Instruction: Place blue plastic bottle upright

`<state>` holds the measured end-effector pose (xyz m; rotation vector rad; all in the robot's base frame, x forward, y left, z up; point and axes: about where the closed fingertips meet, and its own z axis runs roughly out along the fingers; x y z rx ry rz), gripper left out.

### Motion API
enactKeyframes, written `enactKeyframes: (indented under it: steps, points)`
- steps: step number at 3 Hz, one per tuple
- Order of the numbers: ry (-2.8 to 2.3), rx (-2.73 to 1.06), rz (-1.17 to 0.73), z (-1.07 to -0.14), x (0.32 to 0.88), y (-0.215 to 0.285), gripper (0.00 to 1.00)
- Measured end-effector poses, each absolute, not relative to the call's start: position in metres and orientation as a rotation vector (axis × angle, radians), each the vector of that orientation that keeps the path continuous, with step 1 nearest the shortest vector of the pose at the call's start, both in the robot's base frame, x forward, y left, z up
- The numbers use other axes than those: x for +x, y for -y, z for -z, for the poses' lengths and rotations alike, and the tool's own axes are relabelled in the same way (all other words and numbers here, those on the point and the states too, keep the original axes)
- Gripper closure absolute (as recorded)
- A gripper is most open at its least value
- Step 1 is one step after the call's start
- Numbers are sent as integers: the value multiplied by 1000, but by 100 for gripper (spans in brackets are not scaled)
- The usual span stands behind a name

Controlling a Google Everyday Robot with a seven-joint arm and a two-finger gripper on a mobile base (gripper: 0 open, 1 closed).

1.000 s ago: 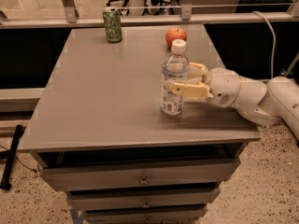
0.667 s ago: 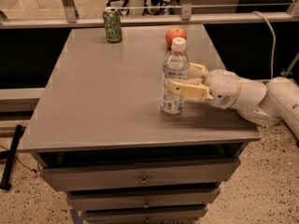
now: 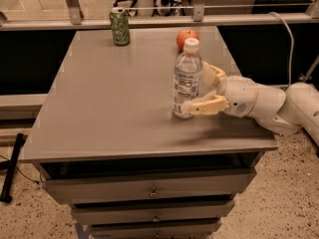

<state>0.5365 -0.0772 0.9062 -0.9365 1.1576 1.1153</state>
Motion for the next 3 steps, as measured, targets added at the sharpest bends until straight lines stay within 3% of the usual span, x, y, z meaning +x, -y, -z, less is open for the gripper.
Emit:
enactKeyframes:
  steps: [3]
  points:
    - [-1208,-1009,-1061,-918,528,110,0]
